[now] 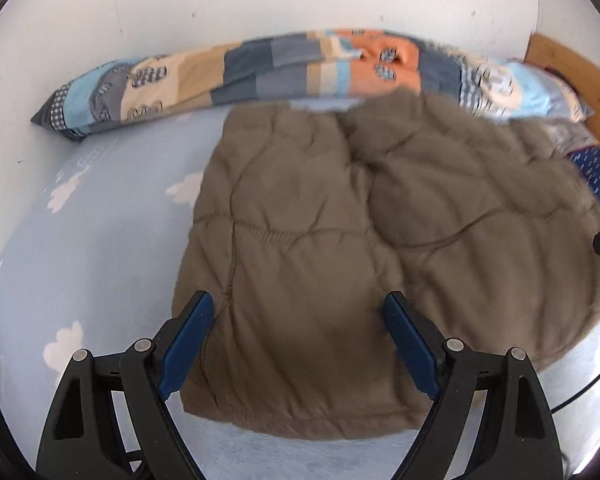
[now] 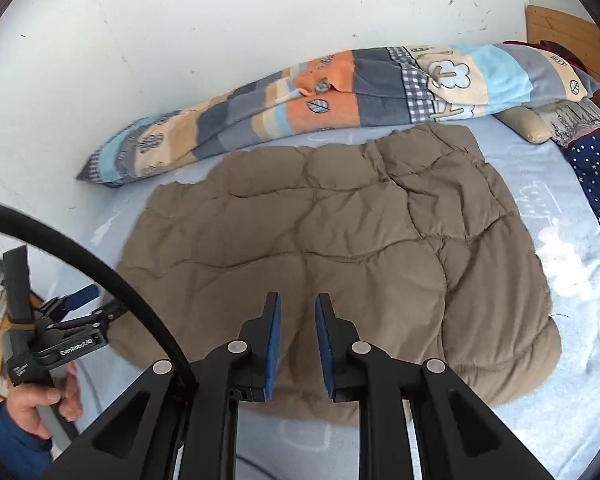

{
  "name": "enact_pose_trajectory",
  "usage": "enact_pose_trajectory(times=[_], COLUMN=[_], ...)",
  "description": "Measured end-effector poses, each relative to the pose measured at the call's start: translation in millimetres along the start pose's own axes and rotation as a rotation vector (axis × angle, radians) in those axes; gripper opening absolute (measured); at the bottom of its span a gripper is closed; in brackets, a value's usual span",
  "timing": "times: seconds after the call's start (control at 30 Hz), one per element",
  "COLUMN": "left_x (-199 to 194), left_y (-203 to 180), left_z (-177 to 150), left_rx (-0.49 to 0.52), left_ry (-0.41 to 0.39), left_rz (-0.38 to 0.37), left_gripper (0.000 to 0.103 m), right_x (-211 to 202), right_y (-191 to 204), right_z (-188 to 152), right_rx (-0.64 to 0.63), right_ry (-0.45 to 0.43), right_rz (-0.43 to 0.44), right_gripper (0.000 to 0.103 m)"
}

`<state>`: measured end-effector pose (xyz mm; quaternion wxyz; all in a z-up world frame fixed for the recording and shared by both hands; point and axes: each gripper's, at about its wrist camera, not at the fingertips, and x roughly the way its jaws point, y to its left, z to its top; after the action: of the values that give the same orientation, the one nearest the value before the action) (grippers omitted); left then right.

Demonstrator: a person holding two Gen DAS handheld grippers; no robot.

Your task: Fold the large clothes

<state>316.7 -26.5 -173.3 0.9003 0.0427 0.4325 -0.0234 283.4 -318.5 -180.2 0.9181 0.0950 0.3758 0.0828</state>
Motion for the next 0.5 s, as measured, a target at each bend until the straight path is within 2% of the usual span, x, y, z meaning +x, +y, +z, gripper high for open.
enact_pose_trajectory(times=[0.07,0.17,0.5], left_x=[5.9,9.9,22.1], left_y=[1.1,1.2,4.2], left_z=[-1.3,-0.7,-4.3], left_rx=[0.001,0.006,-0.014], left_ry=[0.002,0.003,0.026], left_rz=[-0.004,-0.004,-0.023], left_gripper=[0.087,0.088,0.092], right_x=[15.7,34.3,53.6], right_y=[-4.8,-12.1,-26.1], right_z=[-2.1,-4.7,-13.1], right_rx=[-0.011,0.007,0.053], right_ry=[0.019,0.057,0.109], right_rz=[-0.030,-0.016,0.022], right_gripper=[0.019,0.019,0.019])
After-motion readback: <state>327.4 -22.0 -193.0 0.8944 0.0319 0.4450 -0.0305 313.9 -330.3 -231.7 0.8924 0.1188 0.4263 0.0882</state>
